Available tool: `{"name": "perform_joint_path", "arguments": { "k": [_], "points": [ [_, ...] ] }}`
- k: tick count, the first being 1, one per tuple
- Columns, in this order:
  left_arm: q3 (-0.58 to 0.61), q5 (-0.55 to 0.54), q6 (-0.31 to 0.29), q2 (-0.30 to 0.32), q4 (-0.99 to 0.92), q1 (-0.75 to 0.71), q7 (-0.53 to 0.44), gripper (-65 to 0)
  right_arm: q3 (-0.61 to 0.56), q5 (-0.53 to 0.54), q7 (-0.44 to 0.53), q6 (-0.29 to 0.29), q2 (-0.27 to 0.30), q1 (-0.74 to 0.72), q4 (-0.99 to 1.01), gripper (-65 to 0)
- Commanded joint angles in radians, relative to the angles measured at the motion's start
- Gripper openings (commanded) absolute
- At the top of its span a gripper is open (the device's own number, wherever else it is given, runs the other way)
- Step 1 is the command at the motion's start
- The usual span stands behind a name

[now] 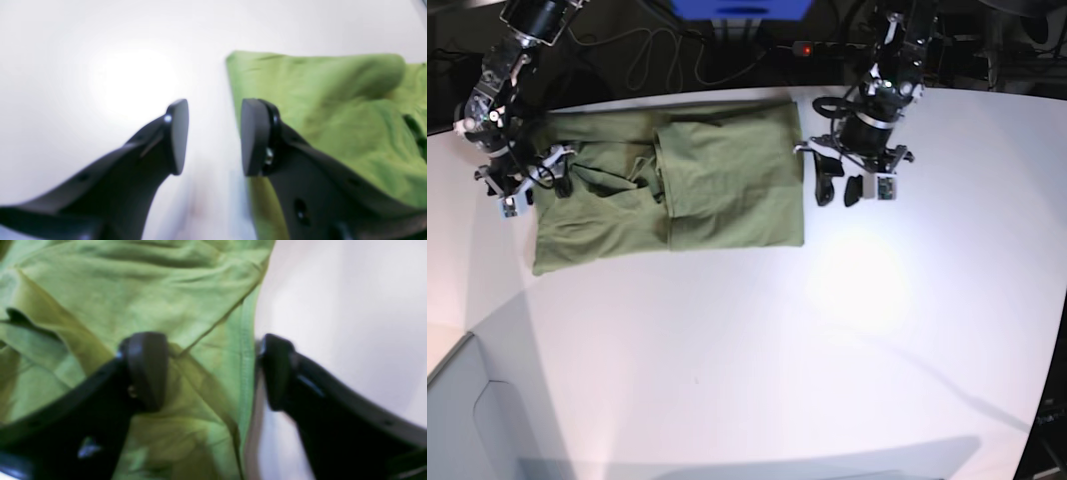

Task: Fold the T-shirt properly
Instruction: 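Raise the left gripper and move it back beside the folded shirt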

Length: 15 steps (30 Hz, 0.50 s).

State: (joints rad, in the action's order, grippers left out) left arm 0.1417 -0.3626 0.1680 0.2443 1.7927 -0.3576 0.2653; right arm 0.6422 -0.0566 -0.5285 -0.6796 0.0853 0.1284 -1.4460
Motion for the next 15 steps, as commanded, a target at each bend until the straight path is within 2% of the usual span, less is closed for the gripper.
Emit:
{"name": "perform_joint_path", "arguments": {
  "k": [1, 3, 7, 15],
  "points": [
    [0.000, 0.000, -0.009, 0.003, 0.017, -0.001, -0.024, -40.3, 0.000, -0.010, -0.032, -0.019, 0.008, 0.004, 0.006, -36.5],
    [-0.001, 0.000, -0.009, 0.005, 0.017, -0.010, -0.028, -40.3, 0.000, -0.010, -0.032, -0.019, 0.008, 0.003, 0.018, -47.1],
    [-0.001, 0.001, -0.008, 0.003, 0.008, -0.011, -0.028, -40.3, 0.000, -0.010, -0.032, -0.019, 0.006, 0.003, 0.017, -64.2],
    [-0.001, 0.001, -0.008, 0.002, -0.055, -0.007, -0.030, -40.3, 0.003, -0.005, -0.031, -0.019, 0.006, -0.002, -0.035, -64.9]
  ]
}}
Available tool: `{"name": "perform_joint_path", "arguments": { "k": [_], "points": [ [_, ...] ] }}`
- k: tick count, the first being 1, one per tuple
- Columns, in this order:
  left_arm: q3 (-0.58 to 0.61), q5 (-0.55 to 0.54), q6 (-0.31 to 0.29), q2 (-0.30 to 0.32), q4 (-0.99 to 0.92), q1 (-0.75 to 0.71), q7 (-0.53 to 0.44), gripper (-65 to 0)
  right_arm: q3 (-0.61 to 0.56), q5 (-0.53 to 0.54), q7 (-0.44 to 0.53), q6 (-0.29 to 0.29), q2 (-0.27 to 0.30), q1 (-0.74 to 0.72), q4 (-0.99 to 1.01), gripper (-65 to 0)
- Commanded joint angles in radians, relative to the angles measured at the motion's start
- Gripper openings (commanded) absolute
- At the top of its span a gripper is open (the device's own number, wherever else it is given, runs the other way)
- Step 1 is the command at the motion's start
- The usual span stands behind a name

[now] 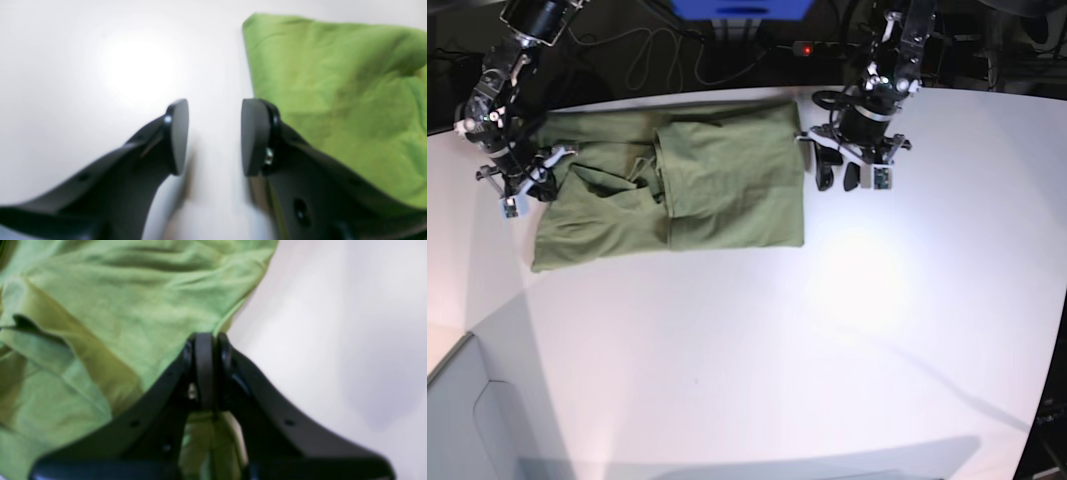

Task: Fold the T-shirt properly
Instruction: 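Raise the left gripper and move it back beside the folded shirt, then pinch the shirt's other end with the right gripper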

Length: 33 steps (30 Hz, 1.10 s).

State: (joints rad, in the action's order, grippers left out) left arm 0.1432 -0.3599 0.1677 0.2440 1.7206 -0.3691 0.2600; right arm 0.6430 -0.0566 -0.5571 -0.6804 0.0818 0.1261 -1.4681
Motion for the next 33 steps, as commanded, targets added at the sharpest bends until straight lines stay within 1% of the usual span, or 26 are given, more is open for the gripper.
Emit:
{"name": "perform_joint_path", "arguments": {
  "k": [1, 3, 7, 9, 15, 18, 19, 20, 22, 24, 26, 27, 29, 30, 31, 33],
  "points": [
    [-0.004, -0.001, -0.007, 0.002, 0.015, 0.006, -0.024, -40.3, 0.002, -0.005, -0.002, -0.018, 0.006, 0.001, -0.039, -64.9],
    [-0.004, -0.001, -0.006, 0.002, 0.015, 0.006, -0.024, -40.3, 0.002, -0.005, -0.002, -0.018, -0.017, 0.001, -0.096, -64.9],
    [-0.004, -0.001, -0.006, 0.002, 0.015, 0.006, -0.024, -40.3, 0.001, -0.005, -0.010, -0.018, -0.026, 0.002, -0.182, -64.9],
    [-0.004, -0.001, -0.006, 0.002, 0.015, 0.006, -0.024, -40.3, 0.001, -0.009, -0.011, -0.018, -0.040, 0.001, -0.194, -64.9],
    [-0.004, -0.001, -0.007, 0.002, 0.015, 0.006, -0.024, -40.3, 0.001, -0.010, -0.008, -0.018, -0.040, 0.001, -0.182, -64.7],
    [-0.004, -0.001, -0.007, 0.002, 0.015, 0.005, -0.024, -40.3, -0.001, -0.010, -0.011, -0.018, -0.038, -0.015, -0.133, -64.4],
    [-0.004, -0.001, -0.007, 0.002, 0.015, 0.005, -0.024, -40.3, -0.001, -0.015, -0.011, -0.018, -0.029, -0.024, -0.110, -64.0],
    [-0.004, -0.001, -0.007, 0.002, 0.015, 0.005, -0.024, -40.3, -0.001, -0.029, -0.011, -0.018, -0.021, -0.032, -0.084, -62.2],
    [-0.004, -0.001, -0.007, 0.002, 0.017, 0.005, -0.024, -40.3, 0.001, -0.067, -0.011, -0.018, -0.020, -0.047, -0.046, -55.9],
    [-0.004, -0.001, -0.007, 0.002, 0.017, 0.005, -0.024, -40.3, 0.008, -0.098, -0.011, -0.018, -0.021, -0.062, -0.015, -46.4],
    [-0.004, -0.001, -0.007, 0.002, 0.017, 0.002, -0.024, -40.3, 0.008, -0.102, -0.011, -0.018, -0.018, -0.065, -0.001, -34.1],
    [-0.004, -0.001, -0.007, 0.002, 0.017, 0.002, -0.024, -40.3, 0.007, -0.101, -0.011, -0.018, -0.018, -0.065, -0.001, -29.0],
    [-0.004, -0.001, -0.007, 0.002, 0.017, 0.002, -0.024, -40.3, 0.008, -0.101, -0.008, -0.018, -0.021, -0.065, -0.006, -20.4],
    [-0.004, -0.001, -0.007, 0.002, 0.017, 0.002, -0.024, -40.3, 0.008, -0.101, -0.008, -0.018, -0.021, -0.065, -0.015, -17.5],
    [-0.004, -0.001, -0.007, 0.002, 0.017, 0.002, -0.024, -40.3, 0.010, -0.101, -0.008, -0.018, -0.023, -0.065, -0.027, -16.0],
    [-0.004, -0.001, -0.007, 0.002, 0.017, 0.000, -0.024, -40.3, 0.010, -0.101, -0.011, -0.018, -0.024, -0.065, -0.049, -15.1]
  ]
}}
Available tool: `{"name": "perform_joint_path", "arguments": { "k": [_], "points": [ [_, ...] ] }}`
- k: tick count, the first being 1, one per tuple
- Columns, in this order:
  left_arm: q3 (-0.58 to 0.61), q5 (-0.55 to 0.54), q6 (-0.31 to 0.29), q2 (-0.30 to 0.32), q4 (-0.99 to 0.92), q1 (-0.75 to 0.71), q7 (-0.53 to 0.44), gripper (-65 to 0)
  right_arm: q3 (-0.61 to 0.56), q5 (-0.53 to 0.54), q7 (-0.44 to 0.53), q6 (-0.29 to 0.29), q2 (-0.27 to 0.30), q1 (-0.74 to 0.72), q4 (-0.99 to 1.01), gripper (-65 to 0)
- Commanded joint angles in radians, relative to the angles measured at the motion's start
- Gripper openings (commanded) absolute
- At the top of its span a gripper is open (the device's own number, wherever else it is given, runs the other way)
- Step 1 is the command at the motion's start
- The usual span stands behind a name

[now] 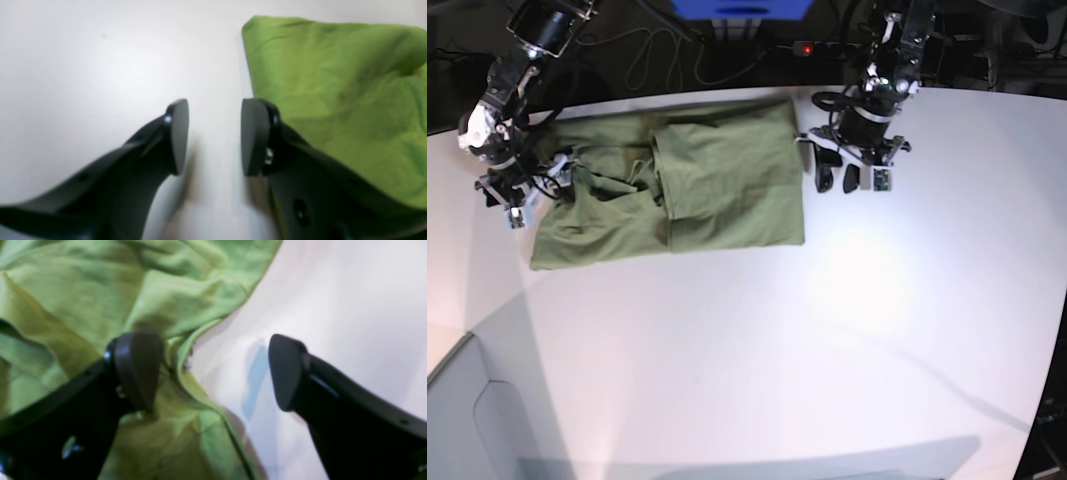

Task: Fold the T-shirt properly
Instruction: 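Pinch the shirt's other end with the right gripper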

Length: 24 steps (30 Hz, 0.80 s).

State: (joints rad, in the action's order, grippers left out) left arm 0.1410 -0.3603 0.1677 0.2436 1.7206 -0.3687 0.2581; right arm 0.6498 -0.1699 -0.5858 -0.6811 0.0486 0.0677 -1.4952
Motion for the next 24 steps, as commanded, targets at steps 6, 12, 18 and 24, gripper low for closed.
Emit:
{"name": "perform_joint_path", "arguments": {
  "k": [6, 12, 18, 24],
  "points": [
    [-0.002, -0.001, -0.007, 0.003, 0.017, 0.000, -0.023, -40.3, 0.003, 0.014, 0.020, -0.017, 0.007, -0.009, -0.061, -15.2],
    [-0.001, -0.001, -0.007, 0.003, 0.017, 0.000, -0.023, -40.3, 0.003, 0.014, 0.016, -0.017, -0.010, -0.013, -0.112, -15.2],
    [-0.001, -0.001, -0.007, 0.003, 0.017, 0.000, -0.023, -40.3, -0.003, 0.014, 0.016, -0.017, -0.022, -0.013, -0.107, -15.2],
    [-0.001, -0.001, -0.006, 0.003, 0.017, -0.002, -0.023, -40.3, 0.001, 0.014, 0.020, -0.017, -0.019, -0.018, 0.001, -15.2]
  ]
}}
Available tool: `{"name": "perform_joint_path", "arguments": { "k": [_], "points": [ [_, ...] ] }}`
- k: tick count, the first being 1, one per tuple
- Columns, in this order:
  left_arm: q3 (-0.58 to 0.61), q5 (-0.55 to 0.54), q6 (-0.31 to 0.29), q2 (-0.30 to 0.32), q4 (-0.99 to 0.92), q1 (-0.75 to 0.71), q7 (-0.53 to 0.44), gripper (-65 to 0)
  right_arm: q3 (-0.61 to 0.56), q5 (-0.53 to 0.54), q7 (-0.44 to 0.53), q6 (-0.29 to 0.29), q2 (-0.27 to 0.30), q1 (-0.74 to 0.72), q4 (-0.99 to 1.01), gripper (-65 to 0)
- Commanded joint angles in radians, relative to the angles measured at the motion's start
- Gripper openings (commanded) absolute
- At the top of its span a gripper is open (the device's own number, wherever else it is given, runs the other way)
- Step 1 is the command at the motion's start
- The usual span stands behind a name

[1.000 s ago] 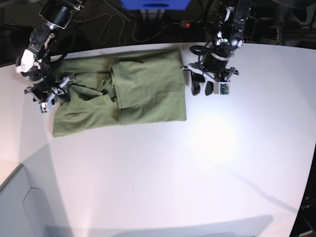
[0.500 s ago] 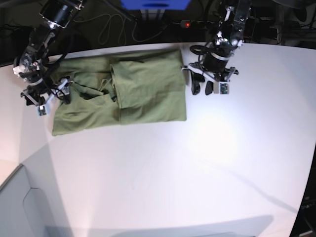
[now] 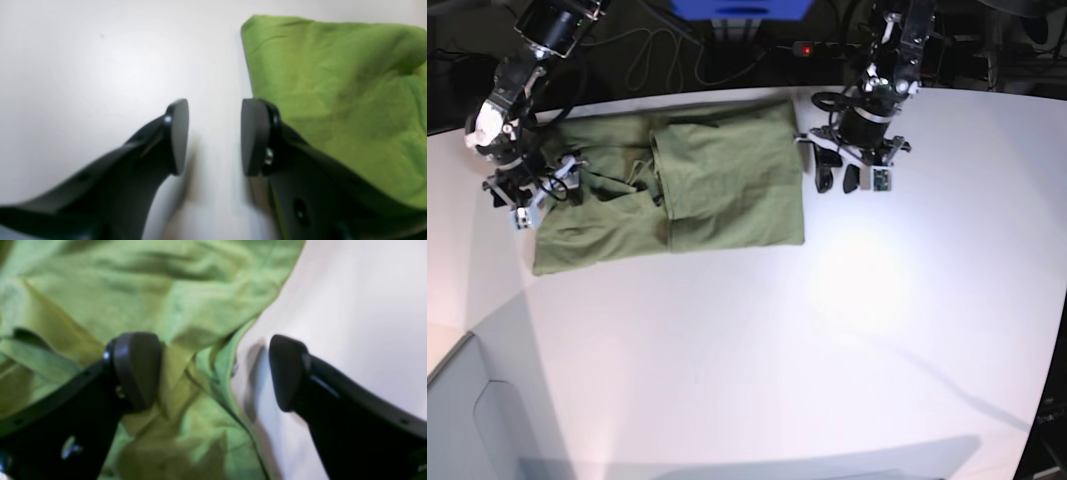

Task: Fold the T-shirt properly
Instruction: 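Pinch the shirt's other end with the right gripper, then lift the end with the right gripper and fold it over toward the left gripper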

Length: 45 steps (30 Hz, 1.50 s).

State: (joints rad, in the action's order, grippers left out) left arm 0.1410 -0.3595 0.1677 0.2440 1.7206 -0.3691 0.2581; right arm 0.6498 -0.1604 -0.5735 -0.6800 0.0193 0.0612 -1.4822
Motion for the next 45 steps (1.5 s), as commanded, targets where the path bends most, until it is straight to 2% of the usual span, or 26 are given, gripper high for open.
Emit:
{"name": "perform_joint_path", "arguments": {
  "k": [1, 7, 9, 12, 18, 19, 26, 32, 36, 45],
  "points": [
    [-0.001, -0.002, -0.006, 0.002, 0.017, -0.001, -0.023, -40.3, 0.001, 0.005, 0.008, -0.018, 0.012, -0.008, -0.002, -15.2],
    [-0.001, -0.002, -0.004, 0.002, 0.017, 0.002, -0.023, -40.3, -0.005, 0.003, 0.005, -0.018, 0.009, 0.019, -0.002, -15.7],
    [-0.001, -0.002, -0.004, 0.002, 0.017, 0.003, -0.023, -40.3, -0.005, 0.003, 0.005, -0.018, 0.009, 0.024, 0.002, -19.1],
    [-0.001, -0.002, -0.004, 0.002, 0.017, 0.003, -0.023, -40.3, -0.005, 0.003, 0.005, -0.018, 0.009, 0.036, 0.004, -30.0],
    [-0.001, -0.002, -0.004, 0.002, 0.015, 0.005, -0.023, -40.3, -0.005, 0.003, 0.005, -0.018, 0.009, 0.044, 0.004, -62.4],
    [-0.001, -0.002, -0.004, 0.002, 0.015, 0.005, -0.023, -40.3, -0.005, 0.003, 0.005, -0.018, 0.009, 0.044, 0.004, -65.0],
    [0.009, -0.002, -0.004, -0.010, -0.011, 0.032, -0.021, -40.2, -0.008, 0.003, 0.008, -0.018, 0.008, 0.038, -0.071, -65.0],
    [0.009, -0.003, -0.009, -0.036, -0.057, 0.049, -0.016, -40.1, -0.086, 0.003, 0.005, -0.018, 0.008, 0.056, -0.235, -65.0],
    [0.009, -0.002, -0.009, -0.061, -0.057, 0.054, -0.015, -40.0, -0.175, 0.000, 0.005, -0.018, 0.008, 0.084, -0.361, -65.0],
    [0.012, -0.003, -0.009, -0.062, -0.066, 0.084, -0.013, -40.0, -0.434, -0.003, 0.013, -0.018, 0.009, 0.137, -0.513, -65.0]
  ]
}}
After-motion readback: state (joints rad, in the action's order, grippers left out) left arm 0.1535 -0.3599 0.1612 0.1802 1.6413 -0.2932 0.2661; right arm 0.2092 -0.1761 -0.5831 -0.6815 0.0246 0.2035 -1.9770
